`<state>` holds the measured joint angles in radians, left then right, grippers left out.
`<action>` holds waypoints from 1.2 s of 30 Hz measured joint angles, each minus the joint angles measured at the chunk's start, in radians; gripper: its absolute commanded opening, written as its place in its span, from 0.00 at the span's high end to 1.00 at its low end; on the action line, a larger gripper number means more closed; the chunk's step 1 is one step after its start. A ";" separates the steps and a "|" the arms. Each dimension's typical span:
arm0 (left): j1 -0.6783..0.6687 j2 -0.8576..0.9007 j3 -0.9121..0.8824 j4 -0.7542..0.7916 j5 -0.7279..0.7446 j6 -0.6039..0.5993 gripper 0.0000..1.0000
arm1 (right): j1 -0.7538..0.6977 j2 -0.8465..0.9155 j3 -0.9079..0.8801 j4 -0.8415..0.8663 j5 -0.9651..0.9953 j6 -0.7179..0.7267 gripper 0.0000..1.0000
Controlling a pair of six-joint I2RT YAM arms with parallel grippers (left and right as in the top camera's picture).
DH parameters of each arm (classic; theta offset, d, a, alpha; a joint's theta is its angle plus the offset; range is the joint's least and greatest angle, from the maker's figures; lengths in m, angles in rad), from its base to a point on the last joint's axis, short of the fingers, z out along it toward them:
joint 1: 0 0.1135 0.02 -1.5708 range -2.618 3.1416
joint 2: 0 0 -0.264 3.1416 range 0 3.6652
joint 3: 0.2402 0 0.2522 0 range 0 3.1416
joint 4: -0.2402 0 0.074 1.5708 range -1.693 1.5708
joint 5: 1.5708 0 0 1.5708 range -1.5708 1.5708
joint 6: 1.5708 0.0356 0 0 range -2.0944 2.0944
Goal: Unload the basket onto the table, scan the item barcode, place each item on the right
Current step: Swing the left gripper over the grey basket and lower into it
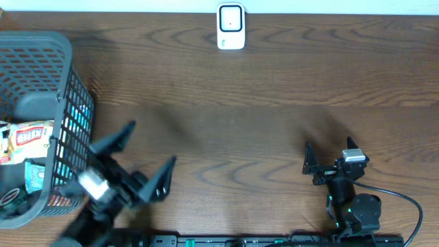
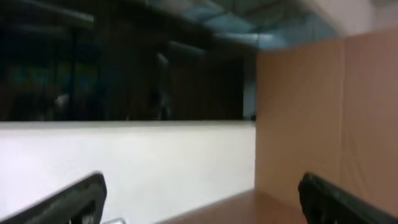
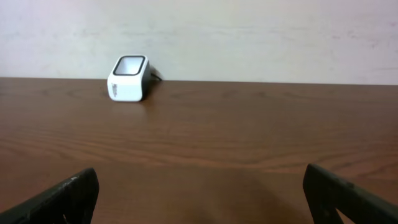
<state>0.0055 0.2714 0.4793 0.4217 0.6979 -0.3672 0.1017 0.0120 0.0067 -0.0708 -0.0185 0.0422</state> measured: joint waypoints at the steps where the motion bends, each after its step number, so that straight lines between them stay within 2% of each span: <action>1: 0.000 0.058 0.078 -0.076 0.001 0.005 0.02 | 0.000 0.000 0.000 0.000 0.000 0.000 0.01; 4: 0.000 0.251 0.336 -0.402 0.000 0.059 0.02 | 0.000 0.000 0.000 0.000 0.000 0.000 0.01; 11: 0.000 0.731 0.871 -1.164 -0.034 0.323 0.03 | 0.000 0.000 0.000 -0.001 0.000 0.000 0.01; 14: 0.000 0.905 1.071 -1.395 -0.140 0.406 0.02 | 0.000 0.000 0.000 0.000 0.000 0.000 0.01; 18: 0.000 1.091 1.346 -1.625 -0.346 0.483 0.02 | 0.000 0.000 0.000 0.000 0.000 0.000 0.01; 22: 0.000 1.196 1.533 -1.706 -0.521 0.515 0.02 | 0.000 0.000 0.000 0.000 0.000 0.000 0.01; 27: 0.040 1.213 1.565 -1.665 -0.653 0.534 0.02 | 0.000 0.000 0.000 0.000 0.000 0.000 0.01; 36: 0.323 1.223 1.566 -1.566 -0.814 0.548 0.02 | 0.000 0.000 0.000 0.000 0.000 0.000 0.01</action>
<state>0.3283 1.4948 2.0449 -1.1442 -0.1162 0.1810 0.1017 0.0120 0.0067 -0.0708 -0.0185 0.0422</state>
